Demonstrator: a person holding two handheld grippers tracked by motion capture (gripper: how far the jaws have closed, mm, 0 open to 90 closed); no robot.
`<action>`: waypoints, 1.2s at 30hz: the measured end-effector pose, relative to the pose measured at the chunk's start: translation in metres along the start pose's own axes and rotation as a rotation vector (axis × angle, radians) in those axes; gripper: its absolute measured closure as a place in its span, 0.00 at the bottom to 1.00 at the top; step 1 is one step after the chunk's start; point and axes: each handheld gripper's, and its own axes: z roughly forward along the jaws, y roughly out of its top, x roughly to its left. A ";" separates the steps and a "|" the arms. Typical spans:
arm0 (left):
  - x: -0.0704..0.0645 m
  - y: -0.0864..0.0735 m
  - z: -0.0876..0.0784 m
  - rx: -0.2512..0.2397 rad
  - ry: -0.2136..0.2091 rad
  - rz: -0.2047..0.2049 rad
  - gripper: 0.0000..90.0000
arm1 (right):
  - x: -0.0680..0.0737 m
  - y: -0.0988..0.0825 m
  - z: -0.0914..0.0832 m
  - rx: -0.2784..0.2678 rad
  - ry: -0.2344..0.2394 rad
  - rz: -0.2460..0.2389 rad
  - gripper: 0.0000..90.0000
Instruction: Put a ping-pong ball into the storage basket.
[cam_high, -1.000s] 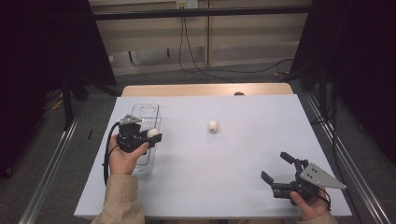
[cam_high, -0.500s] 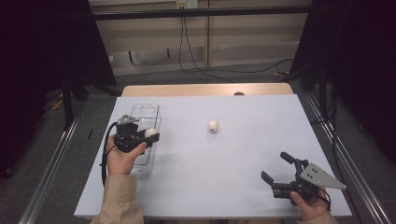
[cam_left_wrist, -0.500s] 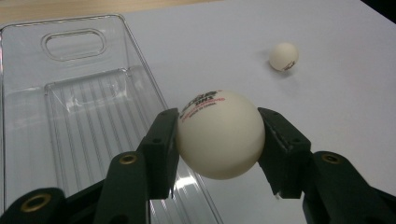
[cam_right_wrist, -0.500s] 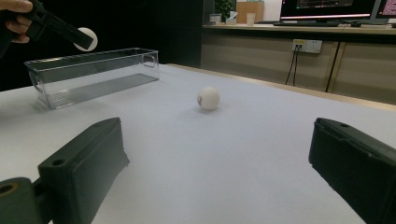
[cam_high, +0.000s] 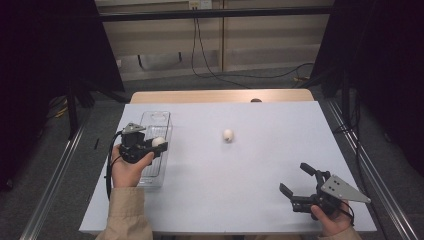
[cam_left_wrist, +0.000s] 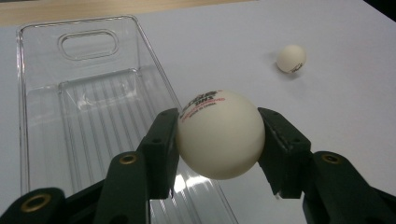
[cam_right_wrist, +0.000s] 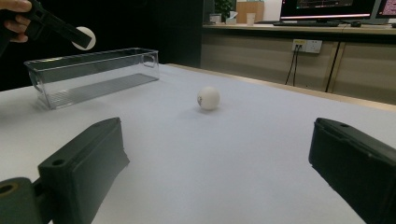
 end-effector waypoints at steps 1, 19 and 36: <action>0.000 0.000 0.000 0.000 0.002 0.001 0.57 | 0.000 0.000 0.000 -0.001 -0.001 0.000 0.03; 0.005 -0.002 -0.002 -0.009 0.017 -0.004 0.57 | 0.000 0.000 0.000 0.001 0.000 0.000 0.03; 0.012 -0.005 -0.002 -0.008 0.048 -0.014 0.57 | 0.000 0.000 0.000 0.000 0.002 0.002 0.03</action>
